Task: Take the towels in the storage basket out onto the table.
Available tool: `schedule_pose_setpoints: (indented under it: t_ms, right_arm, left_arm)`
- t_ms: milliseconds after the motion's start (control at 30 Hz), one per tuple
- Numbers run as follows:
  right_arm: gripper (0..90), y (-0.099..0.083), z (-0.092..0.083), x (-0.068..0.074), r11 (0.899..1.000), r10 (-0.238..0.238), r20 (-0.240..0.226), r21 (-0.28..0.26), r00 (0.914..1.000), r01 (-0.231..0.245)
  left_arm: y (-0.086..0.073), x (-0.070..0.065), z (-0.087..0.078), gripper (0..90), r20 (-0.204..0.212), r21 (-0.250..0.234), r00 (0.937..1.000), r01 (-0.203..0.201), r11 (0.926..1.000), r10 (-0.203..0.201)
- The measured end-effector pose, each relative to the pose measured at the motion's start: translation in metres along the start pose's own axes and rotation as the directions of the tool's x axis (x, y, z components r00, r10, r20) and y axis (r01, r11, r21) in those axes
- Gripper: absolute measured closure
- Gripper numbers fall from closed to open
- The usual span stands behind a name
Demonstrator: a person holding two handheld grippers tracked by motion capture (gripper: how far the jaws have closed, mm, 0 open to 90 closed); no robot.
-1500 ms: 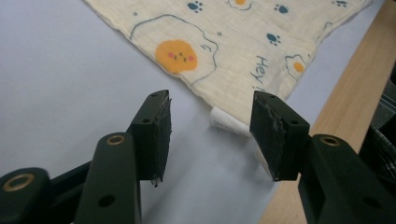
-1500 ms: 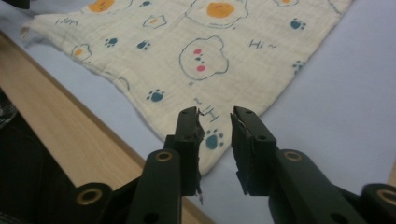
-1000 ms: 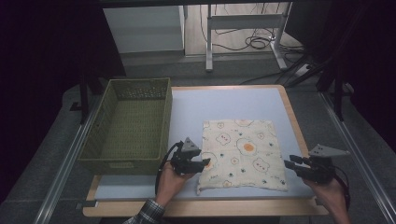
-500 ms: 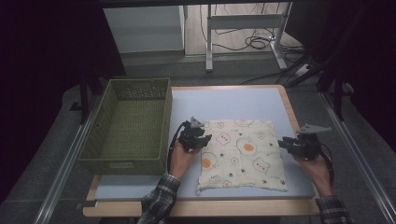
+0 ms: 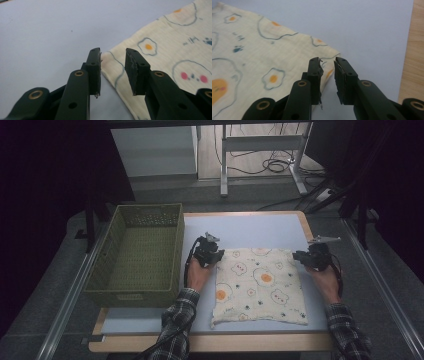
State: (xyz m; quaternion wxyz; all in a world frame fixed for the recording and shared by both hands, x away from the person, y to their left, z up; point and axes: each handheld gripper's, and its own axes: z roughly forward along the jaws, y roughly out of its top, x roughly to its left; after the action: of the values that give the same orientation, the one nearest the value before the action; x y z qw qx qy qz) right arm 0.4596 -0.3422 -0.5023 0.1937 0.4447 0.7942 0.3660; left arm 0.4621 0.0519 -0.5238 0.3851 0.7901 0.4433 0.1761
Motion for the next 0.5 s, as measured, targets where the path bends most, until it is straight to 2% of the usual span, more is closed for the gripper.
schedule_pose_setpoints:
  t_ms: [133, 200, 267, 400, 467, 500]
  right_arm:
    - [72.3, 0.004, 0.013, -0.008, 1.0, 0.023, 0.012, 0.001, 0.9997, -0.023]
    - [70.4, 0.006, 0.019, -0.01, 1.0, 0.025, 0.017, 0.004, 0.9995, -0.025]
    - [68.9, 0.008, 0.025, -0.011, 1.0, 0.019, 0.019, 0.018, 0.9996, -0.019]
    - [68.6, 0.009, 0.035, -0.012, 0.999, 0.014, 0.026, 0.03, 0.9996, -0.014]
    - [71.7, 0.01, 0.037, -0.013, 0.999, 0.02, 0.022, 0.026, 0.9996, -0.02]
    - [75.9, 0.011, 0.037, -0.012, 0.999, 0.024, 0.016, 0.029, 0.9996, -0.025]
  left_arm:
    - [0.003, 0.002, 0.009, 63.4, -0.003, 0.007, 0.9999, -0.011, 0.9999, 0.011]
    - [0.004, 0.003, 0.012, 61.8, -0.008, 0.011, 0.9999, -0.013, 0.9999, 0.013]
    - [0.004, 0.004, 0.016, 60.0, -0.036, 0.019, 0.9992, -0.018, 0.9996, 0.019]
    - [0.002, 0.008, 0.023, 59.2, -0.037, 0.036, 0.9992, -0.015, 0.9992, 0.017]
    - [0.001, 0.009, 0.024, 59.2, -0.025, 0.031, 0.9997, -0.005, 0.9995, 0.006]
    - [0.001, 0.009, 0.024, 60.1, -0.016, 0.032, 0.9999, -0.002, 0.9995, 0.003]
